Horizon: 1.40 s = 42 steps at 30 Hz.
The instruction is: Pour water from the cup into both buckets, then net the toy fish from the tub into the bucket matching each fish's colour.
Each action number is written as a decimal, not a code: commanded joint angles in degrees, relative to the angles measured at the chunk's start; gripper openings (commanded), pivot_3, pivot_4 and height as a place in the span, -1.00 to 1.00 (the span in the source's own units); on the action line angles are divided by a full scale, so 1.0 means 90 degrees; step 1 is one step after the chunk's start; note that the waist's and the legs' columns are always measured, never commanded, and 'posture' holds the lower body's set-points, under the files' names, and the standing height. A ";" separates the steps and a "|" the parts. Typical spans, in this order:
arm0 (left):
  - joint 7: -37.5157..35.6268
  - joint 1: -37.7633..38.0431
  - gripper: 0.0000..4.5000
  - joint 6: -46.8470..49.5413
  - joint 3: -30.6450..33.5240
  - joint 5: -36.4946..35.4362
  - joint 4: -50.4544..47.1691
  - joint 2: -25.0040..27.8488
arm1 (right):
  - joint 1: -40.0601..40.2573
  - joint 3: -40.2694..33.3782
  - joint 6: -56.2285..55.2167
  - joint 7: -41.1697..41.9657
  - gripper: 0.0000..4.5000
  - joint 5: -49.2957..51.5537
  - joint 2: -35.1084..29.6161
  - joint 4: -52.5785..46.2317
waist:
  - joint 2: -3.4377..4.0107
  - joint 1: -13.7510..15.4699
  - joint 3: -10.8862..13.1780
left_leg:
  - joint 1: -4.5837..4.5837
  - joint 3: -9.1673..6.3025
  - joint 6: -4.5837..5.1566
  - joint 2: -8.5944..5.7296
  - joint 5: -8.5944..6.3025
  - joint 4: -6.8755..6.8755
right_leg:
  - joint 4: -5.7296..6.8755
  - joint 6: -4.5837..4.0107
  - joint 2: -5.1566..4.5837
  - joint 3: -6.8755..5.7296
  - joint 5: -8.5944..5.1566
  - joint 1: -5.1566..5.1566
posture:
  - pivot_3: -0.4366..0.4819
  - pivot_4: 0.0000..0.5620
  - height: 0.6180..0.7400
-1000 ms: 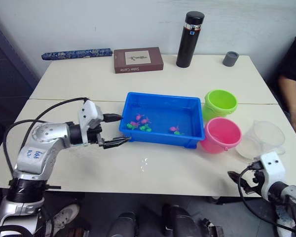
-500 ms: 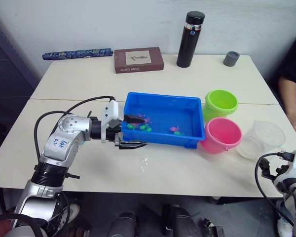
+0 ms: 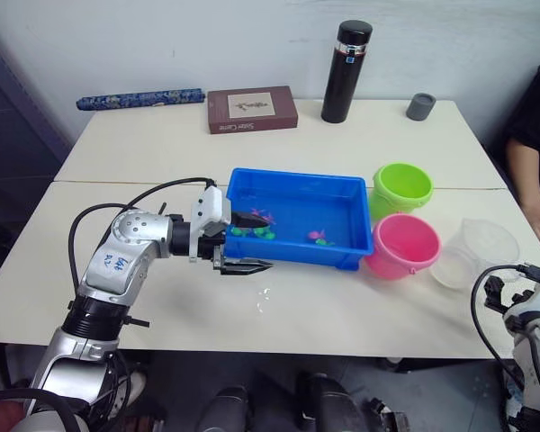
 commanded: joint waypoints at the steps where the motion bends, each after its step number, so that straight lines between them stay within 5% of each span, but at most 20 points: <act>1: 0.0037 -0.0038 1.00 0.0004 0.0123 -0.0003 -0.0177 0.0046 | -0.0129 -0.0159 -0.0384 -0.0292 0.98 -0.0187 0.0075 0.0020 | 0.0000 -0.0001 0.0000 | 0.0000 0.0000 0.0000 0.0000 0.0000 0.0000 | 0.0000 0.0000 0.0000 0.0000 0.0000 0.0000 | -0.05 -0.47 0.99; 14: 0.0109 0.0000 1.00 0.0064 0.0145 -0.0001 -0.0261 0.0112 | -0.0374 -0.0056 -0.1244 -0.0806 0.98 -0.0284 0.0428 0.0417 | 0.0001 -0.0012 0.0000 | 0.0000 0.0001 0.0000 0.0000 0.0000 0.0000 | 0.0001 0.0000 0.0000 0.0001 0.0000 -0.0001 | -0.05 -0.47 0.99; 17: 0.0140 0.0011 1.00 0.0072 0.0155 0.0005 -0.0274 0.0128 | -0.0414 0.0000 -0.1347 -0.0878 0.59 -0.0321 0.0502 0.0431 | 0.0001 -0.0013 -0.0001 | 0.0000 0.0001 0.0000 0.0000 0.0000 0.0000 | 0.0001 0.0000 0.0000 0.0002 0.0000 0.0000 | -0.05 -0.47 0.99; 24: 0.0174 0.0066 1.00 0.0062 0.0164 0.0005 -0.0308 0.0163 | -0.0455 0.0023 -0.1409 -0.0872 -0.98 -0.0274 0.0512 0.0466 | 0.0003 -0.0013 -0.0001 | 0.0000 0.0000 0.0001 0.0000 0.0000 0.0000 | 0.0000 0.0000 0.0000 0.0002 0.0000 -0.0001 | -0.05 -0.47 0.99; 33: 0.0297 0.0117 1.00 0.0147 0.0248 -0.0070 -0.0335 0.0135 | -0.0591 -0.0067 -0.1554 -0.0775 -0.98 -0.0160 0.0344 0.0470 | 0.0000 -0.0007 -0.0003 | 0.0000 -0.0001 0.0004 -0.0001 0.0000 0.0000 | -0.0002 0.0000 -0.0002 0.0002 0.0000 0.0002 | -0.05 -0.47 0.99; 42: 0.0172 -0.0113 1.00 0.0364 0.0617 -0.0374 -0.0134 0.0219 | -0.0735 -0.0109 -0.1344 0.0643 -0.98 0.0489 -0.0797 0.0382 | 0.0006 -0.0009 0.0000 | -0.0002 0.0000 0.0005 0.0000 0.0000 0.0000 | -0.0002 0.0000 0.0001 0.0001 0.0000 -0.0001 | -0.05 -0.47 0.99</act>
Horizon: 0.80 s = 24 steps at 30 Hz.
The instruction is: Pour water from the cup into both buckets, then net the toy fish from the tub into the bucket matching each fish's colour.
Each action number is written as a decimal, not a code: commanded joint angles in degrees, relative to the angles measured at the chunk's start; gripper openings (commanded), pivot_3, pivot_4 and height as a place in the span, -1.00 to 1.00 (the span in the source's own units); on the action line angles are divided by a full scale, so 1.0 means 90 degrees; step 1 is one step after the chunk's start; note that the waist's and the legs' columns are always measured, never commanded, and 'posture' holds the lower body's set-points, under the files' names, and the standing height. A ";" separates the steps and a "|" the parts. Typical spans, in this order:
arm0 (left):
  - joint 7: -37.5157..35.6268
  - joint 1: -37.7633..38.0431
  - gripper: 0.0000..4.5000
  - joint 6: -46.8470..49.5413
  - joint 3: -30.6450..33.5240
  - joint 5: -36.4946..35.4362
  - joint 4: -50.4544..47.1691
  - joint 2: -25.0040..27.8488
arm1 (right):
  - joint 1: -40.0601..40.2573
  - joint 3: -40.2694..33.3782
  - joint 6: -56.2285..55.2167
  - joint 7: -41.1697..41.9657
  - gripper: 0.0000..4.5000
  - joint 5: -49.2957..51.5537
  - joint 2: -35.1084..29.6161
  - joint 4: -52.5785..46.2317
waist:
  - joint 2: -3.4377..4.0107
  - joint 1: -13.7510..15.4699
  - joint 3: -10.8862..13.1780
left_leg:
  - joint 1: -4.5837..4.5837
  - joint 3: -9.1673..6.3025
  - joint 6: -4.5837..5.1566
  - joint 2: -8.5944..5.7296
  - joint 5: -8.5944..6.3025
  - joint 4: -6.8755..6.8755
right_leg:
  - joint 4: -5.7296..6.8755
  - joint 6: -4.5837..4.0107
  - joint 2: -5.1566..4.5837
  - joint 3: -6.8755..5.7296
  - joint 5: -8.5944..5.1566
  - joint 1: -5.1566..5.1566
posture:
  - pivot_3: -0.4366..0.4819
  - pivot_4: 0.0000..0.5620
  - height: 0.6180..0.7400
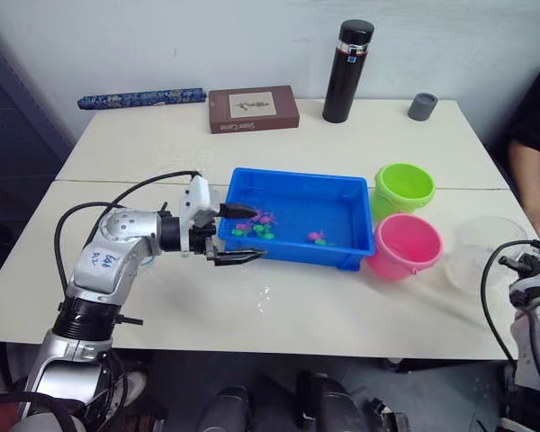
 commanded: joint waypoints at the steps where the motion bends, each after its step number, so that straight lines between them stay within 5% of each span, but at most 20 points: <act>1: -0.0165 -0.0174 1.00 -0.0044 0.0168 -0.0104 -0.0007 0.0108 | -0.0065 -0.0150 -0.0007 0.0496 -0.98 0.0199 -0.0495 -0.0222 | 0.0001 0.0001 0.0001 | 0.0000 0.0001 0.0000 0.0000 0.0000 0.0000 | 0.0001 0.0000 0.0000 0.0000 0.0000 0.0000 | -0.05 -0.47 0.99; 14: -0.0491 -0.0558 1.00 -0.0356 0.0140 0.0028 0.0446 0.0015 | -0.0151 0.0528 -0.0581 0.1985 -0.98 -0.0497 -0.2161 -0.0071 | 0.0002 0.0010 0.0001 | -0.0001 0.0008 0.0003 0.0000 0.0001 0.0000 | -0.0002 0.0000 0.0000 -0.0001 0.0000 0.0000 | -0.05 -0.47 0.99; 24: -0.0450 -0.0526 1.00 -0.0521 0.0049 0.0155 0.0516 -0.0070 | -0.0165 0.1083 -0.1369 0.2157 -0.98 -0.1543 -0.2616 -0.0148 | 0.0002 0.0018 0.0001 | -0.0003 0.0007 0.0001 -0.0001 0.0002 0.0001 | -0.0006 0.0002 0.0000 -0.0003 0.0001 0.0000 | -0.05 -0.47 0.99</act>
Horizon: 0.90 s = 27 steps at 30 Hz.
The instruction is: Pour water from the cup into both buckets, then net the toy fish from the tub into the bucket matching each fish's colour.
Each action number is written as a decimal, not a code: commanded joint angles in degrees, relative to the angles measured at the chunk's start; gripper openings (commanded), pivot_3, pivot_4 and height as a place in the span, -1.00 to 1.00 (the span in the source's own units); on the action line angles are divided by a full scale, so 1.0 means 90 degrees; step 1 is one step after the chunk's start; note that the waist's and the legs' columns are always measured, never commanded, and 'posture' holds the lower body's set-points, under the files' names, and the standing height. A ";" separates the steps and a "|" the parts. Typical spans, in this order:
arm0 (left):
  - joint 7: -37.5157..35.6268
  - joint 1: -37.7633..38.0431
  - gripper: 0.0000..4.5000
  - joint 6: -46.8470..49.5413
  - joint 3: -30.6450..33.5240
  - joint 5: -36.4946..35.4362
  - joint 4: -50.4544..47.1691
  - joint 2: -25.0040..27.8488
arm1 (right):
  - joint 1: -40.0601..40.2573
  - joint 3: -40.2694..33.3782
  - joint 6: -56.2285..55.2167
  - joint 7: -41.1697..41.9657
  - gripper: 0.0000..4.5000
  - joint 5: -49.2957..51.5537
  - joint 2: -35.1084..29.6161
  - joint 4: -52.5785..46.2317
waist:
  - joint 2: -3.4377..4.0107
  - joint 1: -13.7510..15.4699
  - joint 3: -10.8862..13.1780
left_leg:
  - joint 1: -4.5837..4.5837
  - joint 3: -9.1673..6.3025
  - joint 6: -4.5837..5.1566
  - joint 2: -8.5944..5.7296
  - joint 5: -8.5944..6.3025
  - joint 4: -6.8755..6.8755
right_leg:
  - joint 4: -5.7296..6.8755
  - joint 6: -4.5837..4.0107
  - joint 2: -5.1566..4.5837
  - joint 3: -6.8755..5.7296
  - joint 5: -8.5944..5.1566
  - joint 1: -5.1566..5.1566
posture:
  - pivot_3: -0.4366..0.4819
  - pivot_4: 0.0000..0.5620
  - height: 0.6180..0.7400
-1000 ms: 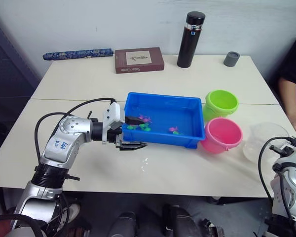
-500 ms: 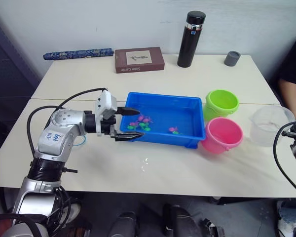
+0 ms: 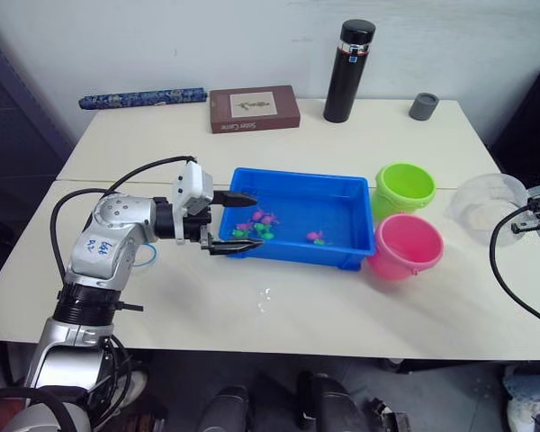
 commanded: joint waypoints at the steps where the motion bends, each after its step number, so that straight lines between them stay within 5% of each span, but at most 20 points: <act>1: 0.0013 -0.0073 1.00 -0.0113 0.0019 0.0047 -0.0022 -0.0028 | -0.0074 -0.0046 -0.0280 0.0062 -0.98 -0.0265 -0.0215 -0.0270 | 0.0000 0.0001 0.0000 | 0.0000 0.0000 0.0000 0.0000 0.0000 0.0000 | 0.0000 0.0000 0.0000 0.0000 0.0000 0.0000 | -0.05 -0.47 0.99; 27: -0.0033 -0.0099 1.00 -0.0293 -0.0076 0.0235 0.0144 -0.0236 | 0.0576 0.0531 -0.1461 0.0052 -0.98 -0.2409 -0.0262 -0.0953 | 0.0000 0.0000 0.0000 | 0.0000 0.0001 -0.0004 -0.0001 0.0002 0.0002 | 0.0002 0.0001 0.0004 -0.0001 0.0000 -0.0001 | -0.05 -0.47 0.99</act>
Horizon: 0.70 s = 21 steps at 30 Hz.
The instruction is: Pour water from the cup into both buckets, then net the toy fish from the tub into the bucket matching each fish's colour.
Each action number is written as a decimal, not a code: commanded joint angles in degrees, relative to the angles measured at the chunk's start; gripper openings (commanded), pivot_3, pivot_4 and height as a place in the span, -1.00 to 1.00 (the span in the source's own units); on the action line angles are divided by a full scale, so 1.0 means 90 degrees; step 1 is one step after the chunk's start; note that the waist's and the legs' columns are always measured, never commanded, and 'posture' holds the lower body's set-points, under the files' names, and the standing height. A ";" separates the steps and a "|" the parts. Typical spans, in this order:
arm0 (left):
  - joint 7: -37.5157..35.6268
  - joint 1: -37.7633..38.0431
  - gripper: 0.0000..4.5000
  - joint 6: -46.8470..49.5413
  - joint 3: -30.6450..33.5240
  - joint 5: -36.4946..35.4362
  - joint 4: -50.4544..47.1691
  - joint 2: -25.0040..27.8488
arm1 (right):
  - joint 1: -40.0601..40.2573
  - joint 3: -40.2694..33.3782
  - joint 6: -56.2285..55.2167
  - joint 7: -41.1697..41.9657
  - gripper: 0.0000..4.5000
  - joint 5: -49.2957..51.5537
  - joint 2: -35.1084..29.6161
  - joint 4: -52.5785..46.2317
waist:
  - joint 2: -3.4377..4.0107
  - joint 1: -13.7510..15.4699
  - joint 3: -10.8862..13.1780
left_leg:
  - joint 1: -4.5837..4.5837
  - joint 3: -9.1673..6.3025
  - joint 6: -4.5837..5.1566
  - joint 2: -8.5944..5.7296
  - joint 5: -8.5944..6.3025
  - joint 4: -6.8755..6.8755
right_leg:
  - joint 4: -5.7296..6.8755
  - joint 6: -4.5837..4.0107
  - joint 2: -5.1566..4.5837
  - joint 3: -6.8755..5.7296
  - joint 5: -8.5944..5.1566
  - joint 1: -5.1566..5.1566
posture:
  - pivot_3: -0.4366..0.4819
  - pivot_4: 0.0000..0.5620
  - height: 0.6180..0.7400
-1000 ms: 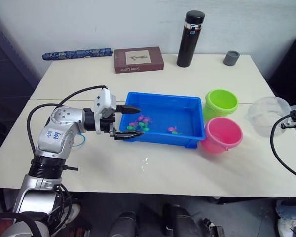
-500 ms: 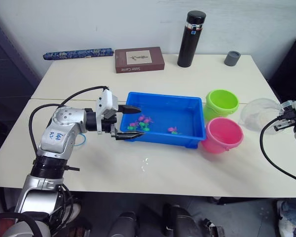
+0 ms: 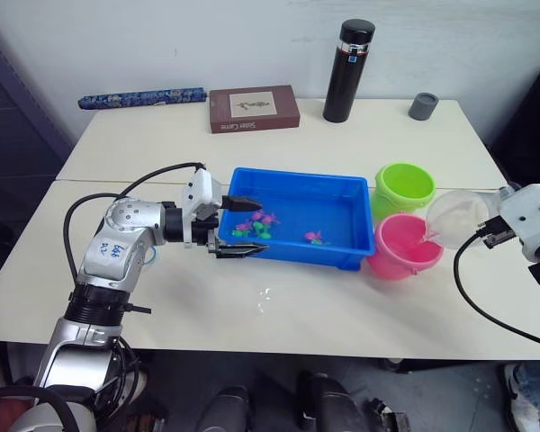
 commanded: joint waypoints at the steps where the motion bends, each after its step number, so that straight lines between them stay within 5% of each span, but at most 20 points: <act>1: -0.0018 -0.0087 1.00 -0.0060 0.0064 -0.0046 -0.0118 -0.0003 | -0.0016 -0.0049 -0.0267 -0.0166 -0.98 -0.0274 -0.0052 -0.0141 | 0.0000 -0.0001 0.0000 | 0.0000 0.0000 0.0000 0.0000 0.0000 0.0000 | 0.0000 0.0000 0.0000 0.0000 0.0000 0.0000 | -0.05 -0.47 0.99; 21: -0.0031 -0.0004 1.00 -0.0087 0.0080 -0.0067 -0.0179 -0.0008 | -0.0213 0.0074 -0.0560 -0.0213 -0.98 -0.0678 0.0001 0.0094 | 0.0000 -0.0002 0.0000 | 0.0000 0.0000 -0.0001 0.0000 0.0001 0.0001 | 0.0001 0.0000 0.0001 0.0000 0.0000 0.0000 | -0.05 -0.47 0.99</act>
